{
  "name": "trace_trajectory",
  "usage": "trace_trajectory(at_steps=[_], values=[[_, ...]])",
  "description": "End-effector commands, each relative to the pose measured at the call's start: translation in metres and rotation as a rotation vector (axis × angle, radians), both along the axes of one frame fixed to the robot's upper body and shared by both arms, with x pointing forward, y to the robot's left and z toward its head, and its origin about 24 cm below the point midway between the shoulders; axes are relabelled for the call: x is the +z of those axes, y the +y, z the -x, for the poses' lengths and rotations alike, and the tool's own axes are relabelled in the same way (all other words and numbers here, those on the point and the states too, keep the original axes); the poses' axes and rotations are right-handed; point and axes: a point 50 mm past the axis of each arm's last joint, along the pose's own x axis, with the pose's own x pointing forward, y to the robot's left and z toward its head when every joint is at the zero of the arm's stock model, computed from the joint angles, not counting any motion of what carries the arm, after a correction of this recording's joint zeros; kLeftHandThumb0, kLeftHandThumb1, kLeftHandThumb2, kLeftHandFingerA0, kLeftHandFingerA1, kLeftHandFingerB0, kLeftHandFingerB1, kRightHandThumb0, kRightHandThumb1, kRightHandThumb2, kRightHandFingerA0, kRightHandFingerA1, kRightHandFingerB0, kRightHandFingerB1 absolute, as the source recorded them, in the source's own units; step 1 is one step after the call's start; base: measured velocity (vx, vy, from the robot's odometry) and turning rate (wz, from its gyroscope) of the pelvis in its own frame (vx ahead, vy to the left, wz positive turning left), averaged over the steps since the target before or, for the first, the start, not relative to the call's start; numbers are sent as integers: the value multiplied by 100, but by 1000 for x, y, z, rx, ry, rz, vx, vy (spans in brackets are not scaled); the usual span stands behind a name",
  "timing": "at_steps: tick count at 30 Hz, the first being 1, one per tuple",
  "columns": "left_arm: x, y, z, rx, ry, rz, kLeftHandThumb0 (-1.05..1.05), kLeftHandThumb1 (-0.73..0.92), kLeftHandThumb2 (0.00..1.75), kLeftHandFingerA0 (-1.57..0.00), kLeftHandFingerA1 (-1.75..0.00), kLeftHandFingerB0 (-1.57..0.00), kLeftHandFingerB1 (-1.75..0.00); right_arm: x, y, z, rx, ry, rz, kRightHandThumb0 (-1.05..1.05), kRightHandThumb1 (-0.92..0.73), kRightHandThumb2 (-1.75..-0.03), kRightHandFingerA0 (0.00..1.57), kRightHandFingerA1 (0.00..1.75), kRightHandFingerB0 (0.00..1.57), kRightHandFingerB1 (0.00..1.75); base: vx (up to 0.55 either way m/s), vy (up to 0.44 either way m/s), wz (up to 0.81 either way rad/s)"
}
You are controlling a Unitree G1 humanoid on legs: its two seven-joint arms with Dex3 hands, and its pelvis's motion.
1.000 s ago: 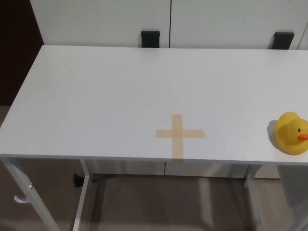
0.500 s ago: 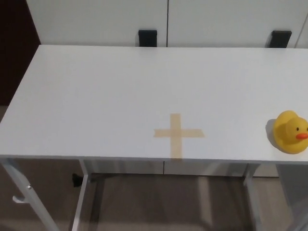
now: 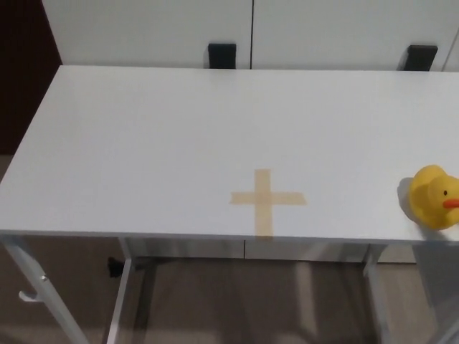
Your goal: The robot uses its right hand to push the yellow duck toy to the center of the white desk.
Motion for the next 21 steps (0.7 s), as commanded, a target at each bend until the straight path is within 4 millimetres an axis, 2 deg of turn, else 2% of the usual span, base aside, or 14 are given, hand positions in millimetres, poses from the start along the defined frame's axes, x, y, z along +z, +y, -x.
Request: trace_trajectory(at_steps=[1,3,7,8,9,11,13,15,19,21], values=[[2,2,0,-13,-35,-9,-14,53,107,-89,-91,-93,-97,-20,15,-16,19,116,-19,-70,-92,-68,20,40,17,31,0,0,0],[2,1,0,-5,-37,-8,-12,53,107,-90,-92,-95,-97,-27,20,-19,41,153,-7,-65,-92,-68,19,41,15,33,0,0,0],[1,0,-2,-5,-44,-3,-10,52,109,-89,-92,-95,-98,-38,23,-23,46,171,17,-66,-92,-67,23,41,20,34,0,0,0],[1,0,-2,-4,-46,-1,-11,53,108,-89,-92,-94,-97,-40,24,-24,43,173,19,-67,-91,-67,25,42,22,34,0,0,0],[1,0,-3,-5,-43,-1,-11,53,106,-87,-89,-90,-93,-44,26,-26,49,181,15,-67,-91,-67,26,45,31,39,0,0,0],[2,0,-4,-8,-38,-4,-11,53,106,-87,-89,-90,-93,-47,28,-27,57,190,10,-67,-91,-67,26,45,31,39,0,0,0],[2,0,-4,-10,-46,-1,-10,53,108,-88,-91,-92,-95,-56,37,-29,97,254,20,-68,-92,-69,22,42,21,34,0,0,0],[2,-1,-5,-16,-49,-2,-12,53,108,-88,-92,-94,-97,-64,43,-31,118,291,19,-64,-90,-67,21,41,18,33,0,0,0],[1,-1,-6,-2,-57,5,-11,52,108,-88,-91,-91,-95,-72,53,-34,132,311,3,-60,-91,-66,25,42,22,35,0,0,0],[2,-1,-6,-17,-55,1,-7,52,112,-90,-93,-96,-98,-78,57,-37,129,328,0,-60,-91,-67,29,42,23,35,0,0,0]])
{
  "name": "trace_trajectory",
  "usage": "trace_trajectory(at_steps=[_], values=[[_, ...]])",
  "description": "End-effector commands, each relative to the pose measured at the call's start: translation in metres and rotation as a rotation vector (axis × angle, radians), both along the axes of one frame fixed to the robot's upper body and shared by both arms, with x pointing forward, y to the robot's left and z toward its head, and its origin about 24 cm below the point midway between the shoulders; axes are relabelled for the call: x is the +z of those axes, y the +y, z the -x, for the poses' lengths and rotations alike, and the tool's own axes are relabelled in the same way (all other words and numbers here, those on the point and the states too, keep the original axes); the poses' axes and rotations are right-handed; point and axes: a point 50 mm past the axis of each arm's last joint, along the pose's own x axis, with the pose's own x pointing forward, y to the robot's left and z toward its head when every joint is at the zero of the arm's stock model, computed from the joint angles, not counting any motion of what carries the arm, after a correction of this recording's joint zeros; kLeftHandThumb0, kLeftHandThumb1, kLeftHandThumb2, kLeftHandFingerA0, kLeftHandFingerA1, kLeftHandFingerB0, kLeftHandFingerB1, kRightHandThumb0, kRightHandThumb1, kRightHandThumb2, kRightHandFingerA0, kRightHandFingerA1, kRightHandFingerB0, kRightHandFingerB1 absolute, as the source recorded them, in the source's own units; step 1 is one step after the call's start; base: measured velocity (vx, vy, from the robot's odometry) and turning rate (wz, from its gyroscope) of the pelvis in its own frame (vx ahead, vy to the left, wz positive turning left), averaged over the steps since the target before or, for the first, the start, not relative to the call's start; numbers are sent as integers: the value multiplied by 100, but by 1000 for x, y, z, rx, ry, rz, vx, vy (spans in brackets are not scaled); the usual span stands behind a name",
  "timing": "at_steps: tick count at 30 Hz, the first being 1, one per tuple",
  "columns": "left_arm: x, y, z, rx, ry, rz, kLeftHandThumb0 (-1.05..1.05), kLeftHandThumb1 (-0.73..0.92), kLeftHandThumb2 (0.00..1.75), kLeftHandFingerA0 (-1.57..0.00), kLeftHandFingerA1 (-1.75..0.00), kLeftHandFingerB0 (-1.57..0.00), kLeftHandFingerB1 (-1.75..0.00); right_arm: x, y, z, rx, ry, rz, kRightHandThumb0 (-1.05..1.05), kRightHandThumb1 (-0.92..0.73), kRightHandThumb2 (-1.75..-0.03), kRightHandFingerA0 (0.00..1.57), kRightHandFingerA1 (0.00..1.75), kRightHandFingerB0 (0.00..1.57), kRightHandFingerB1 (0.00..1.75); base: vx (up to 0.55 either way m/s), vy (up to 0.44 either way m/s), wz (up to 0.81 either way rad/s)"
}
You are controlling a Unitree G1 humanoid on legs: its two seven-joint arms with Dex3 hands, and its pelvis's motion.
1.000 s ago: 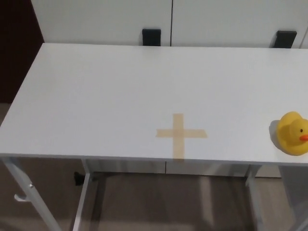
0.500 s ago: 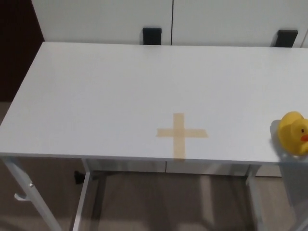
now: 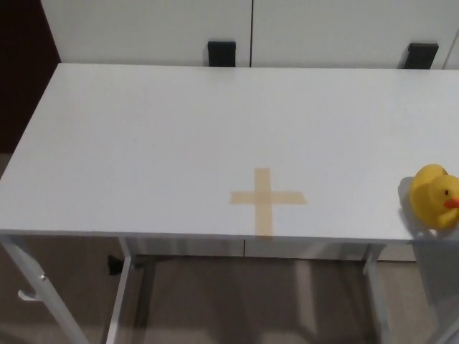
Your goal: The robot uses its right hand to push the yellow duck toy to the center of the white desk.
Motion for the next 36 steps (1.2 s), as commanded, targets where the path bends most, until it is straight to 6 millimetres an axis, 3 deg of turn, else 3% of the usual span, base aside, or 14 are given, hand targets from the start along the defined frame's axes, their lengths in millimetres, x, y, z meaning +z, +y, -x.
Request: trace_trajectory(at_steps=[1,7,8,9,10,14,16,17,21,29,32,33,36], values=[[3,0,-5,-29,-43,-6,-7,52,112,-90,-93,-96,-98,-14,12,-6,-4,54,7,-60,-91,-67,29,42,23,35,0,0,0],[3,1,-4,-31,-26,-16,-10,53,108,-88,-90,-93,-96,-21,18,-8,3,75,21,-61,-92,-68,30,44,27,37,0,0,0],[3,1,-4,-30,-27,-14,-10,53,107,-88,-90,-92,-95,-23,19,-9,5,78,19,-59,-71,-110,32,59,15,48,0,0,0],[3,1,-4,-29,-28,-13,-10,53,107,-88,-90,-92,-95,-24,20,-10,6,80,18,-59,-71,-110,32,59,15,48,0,0,0],[3,1,-4,-37,-22,-13,-10,53,109,-87,-89,-89,-94,-27,21,-10,7,92,17,-66,-92,-67,35,45,28,37,0,0,0],[2,0,-3,-54,-9,-16,-10,53,109,-88,-91,-90,-94,-34,21,-7,8,119,20,-66,-92,-67,35,46,28,38,0,0,0],[1,-1,-2,-44,-15,-9,-10,52,109,-89,-92,-93,-96,-39,22,-5,7,138,15,-70,-83,-75,34,48,25,40,0,0,0],[1,-1,-2,-43,-13,-9,-10,52,107,-89,-90,-90,-94,-45,23,-3,2,155,6,-60,-70,-111,34,60,15,49,0,0,0],[0,-2,-1,-48,-12,-7,-10,51,108,-87,-90,-91,-96,-59,31,0,1,193,-7,-63,-70,-111,36,61,18,49,0,0,0],[-1,-3,-2,-56,0,-9,-12,53,106,-88,-91,-91,-95,-53,45,-9,77,193,55,-67,-74,-113,36,58,19,48,0,0,0],[-2,-4,-2,-67,8,-10,-11,52,107,-88,-90,-90,-94,-49,48,-14,103,194,89,-64,-73,-113,37,58,21,49,0,0,0],[-2,-4,-2,-70,11,-12,-10,53,107,-87,-89,-87,-92,-44,52,-19,131,189,122,-69,-92,-69,41,45,37,40,0,0,0],[-2,-4,-4,-66,10,-13,-9,52,107,-88,-90,-91,-94,-37,57,-26,171,192,186,-73,-92,-70,41,47,41,40,0,0,0]])
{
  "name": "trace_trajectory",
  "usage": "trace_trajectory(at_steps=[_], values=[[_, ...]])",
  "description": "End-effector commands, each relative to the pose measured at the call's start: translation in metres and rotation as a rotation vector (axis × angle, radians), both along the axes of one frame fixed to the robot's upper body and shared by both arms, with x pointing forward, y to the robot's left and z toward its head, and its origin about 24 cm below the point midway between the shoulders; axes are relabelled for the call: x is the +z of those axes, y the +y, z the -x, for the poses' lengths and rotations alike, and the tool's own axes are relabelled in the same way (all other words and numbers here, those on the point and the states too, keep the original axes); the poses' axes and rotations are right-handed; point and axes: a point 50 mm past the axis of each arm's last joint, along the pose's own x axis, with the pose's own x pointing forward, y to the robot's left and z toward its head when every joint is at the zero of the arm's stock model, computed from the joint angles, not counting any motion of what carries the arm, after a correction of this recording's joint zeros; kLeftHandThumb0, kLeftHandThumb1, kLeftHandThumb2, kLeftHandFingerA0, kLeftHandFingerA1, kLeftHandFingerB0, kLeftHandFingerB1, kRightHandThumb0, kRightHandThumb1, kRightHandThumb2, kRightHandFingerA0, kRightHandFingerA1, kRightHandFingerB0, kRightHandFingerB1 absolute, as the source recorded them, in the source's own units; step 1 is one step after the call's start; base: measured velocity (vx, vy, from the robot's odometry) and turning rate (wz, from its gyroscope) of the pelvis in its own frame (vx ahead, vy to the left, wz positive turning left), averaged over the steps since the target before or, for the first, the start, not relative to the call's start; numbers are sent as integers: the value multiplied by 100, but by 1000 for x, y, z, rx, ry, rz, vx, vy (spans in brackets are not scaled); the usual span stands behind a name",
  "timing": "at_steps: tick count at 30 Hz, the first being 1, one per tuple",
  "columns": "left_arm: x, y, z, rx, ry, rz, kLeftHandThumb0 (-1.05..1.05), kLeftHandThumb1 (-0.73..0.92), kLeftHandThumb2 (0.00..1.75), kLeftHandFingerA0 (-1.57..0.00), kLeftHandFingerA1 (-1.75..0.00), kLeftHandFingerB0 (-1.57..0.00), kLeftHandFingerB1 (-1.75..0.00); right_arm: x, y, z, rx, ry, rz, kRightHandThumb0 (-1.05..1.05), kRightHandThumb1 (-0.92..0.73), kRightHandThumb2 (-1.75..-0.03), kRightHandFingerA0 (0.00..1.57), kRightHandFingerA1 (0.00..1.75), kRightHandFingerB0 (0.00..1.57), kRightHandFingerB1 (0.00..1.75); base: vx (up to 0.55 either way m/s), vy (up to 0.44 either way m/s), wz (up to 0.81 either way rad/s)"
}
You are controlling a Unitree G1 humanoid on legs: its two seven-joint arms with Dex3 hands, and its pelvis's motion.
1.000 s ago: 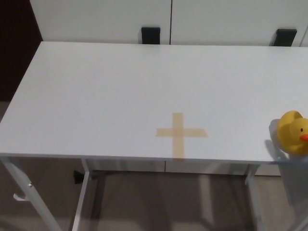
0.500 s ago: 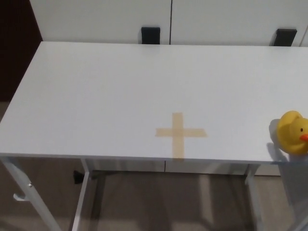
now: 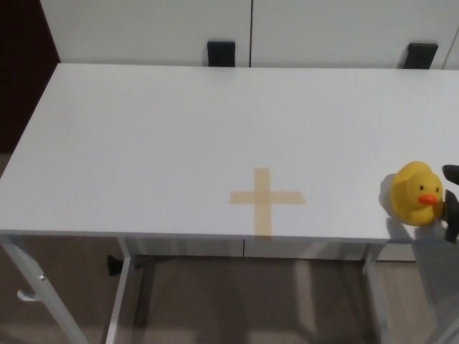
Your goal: The robot uses its right hand to push the yellow duck toy to the center of the white desk.
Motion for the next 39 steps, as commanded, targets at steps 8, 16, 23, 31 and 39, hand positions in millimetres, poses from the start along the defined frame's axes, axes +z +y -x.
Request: trace_trajectory(at_steps=[8,16,23,31,39], values=[[1,-2,-5,-43,-6,-15,-11,51,108,-89,-89,-90,-93,14,14,-17,119,18,161,-75,-92,-70,42,47,42,40,0,0,0],[0,-2,-5,-52,-6,-11,-11,51,107,-89,-89,-89,-92,14,19,-18,167,43,212,-76,-92,-71,42,49,41,40,0,0,0],[0,-3,-6,-57,-4,-13,-12,52,104,-91,-90,-93,-94,21,28,-27,208,50,232,-76,-92,-70,41,48,39,39,0,0,0],[0,-4,-6,-61,-6,-5,-8,52,108,-89,-90,-93,-95,19,57,-32,278,46,209,-76,-92,-71,39,49,39,40,0,0,0],[-1,-5,-7,-59,-12,0,-7,50,109,-91,-93,-95,-97,16,77,-33,315,44,213,-79,-92,-71,40,50,39,40,0,0,0]])
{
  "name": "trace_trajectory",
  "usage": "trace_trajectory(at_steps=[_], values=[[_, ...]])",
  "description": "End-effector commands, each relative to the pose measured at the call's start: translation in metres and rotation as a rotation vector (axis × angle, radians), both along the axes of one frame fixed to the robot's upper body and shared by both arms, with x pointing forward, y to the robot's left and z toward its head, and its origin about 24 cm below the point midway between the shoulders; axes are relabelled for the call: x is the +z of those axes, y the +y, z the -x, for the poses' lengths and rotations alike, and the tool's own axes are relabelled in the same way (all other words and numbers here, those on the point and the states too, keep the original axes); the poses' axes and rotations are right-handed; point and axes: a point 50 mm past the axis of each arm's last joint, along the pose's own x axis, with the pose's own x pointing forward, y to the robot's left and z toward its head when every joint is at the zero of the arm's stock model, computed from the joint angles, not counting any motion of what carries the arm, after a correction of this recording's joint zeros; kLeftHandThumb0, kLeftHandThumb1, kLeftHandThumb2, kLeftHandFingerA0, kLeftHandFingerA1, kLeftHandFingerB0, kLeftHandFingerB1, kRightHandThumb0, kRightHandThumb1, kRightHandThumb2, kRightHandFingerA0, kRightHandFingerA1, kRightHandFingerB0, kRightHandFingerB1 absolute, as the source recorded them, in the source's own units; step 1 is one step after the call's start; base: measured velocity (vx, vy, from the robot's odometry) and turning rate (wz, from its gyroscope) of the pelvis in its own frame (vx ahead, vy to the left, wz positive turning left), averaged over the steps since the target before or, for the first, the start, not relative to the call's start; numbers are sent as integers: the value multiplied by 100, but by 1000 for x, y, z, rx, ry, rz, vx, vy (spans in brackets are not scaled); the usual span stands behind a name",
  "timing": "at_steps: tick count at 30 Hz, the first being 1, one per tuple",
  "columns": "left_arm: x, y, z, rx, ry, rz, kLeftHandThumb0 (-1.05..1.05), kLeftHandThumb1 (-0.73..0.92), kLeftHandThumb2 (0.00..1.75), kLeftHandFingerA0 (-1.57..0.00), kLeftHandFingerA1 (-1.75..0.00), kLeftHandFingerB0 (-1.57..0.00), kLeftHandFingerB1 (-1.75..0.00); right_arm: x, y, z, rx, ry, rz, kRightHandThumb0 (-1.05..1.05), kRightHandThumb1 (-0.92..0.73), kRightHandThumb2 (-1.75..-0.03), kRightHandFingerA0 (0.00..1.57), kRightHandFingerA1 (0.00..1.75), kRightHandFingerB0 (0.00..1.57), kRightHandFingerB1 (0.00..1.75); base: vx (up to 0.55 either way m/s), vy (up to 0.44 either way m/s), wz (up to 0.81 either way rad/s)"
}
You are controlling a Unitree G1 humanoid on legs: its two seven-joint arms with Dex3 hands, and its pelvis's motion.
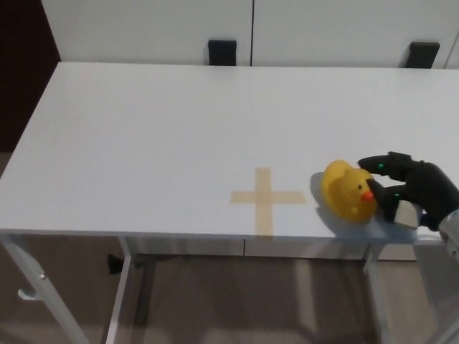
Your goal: The robot uses its right hand to push the yellow duck toy to the center of the white desk.
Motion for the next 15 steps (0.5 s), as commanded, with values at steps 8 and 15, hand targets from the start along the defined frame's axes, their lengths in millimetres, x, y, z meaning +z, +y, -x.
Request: trace_trajectory(at_steps=[8,15], values=[[0,-1,-1,-34,-11,-11,-12,51,102,-91,-90,-90,-93,-5,25,-2,21,20,-3,-77,-92,-70,38,51,37,40,0,0,0],[0,-1,3,-63,9,-22,-12,51,106,-90,-90,-91,-93,-10,36,0,23,32,-27,-80,-92,-70,34,54,36,40,0,0,0]])
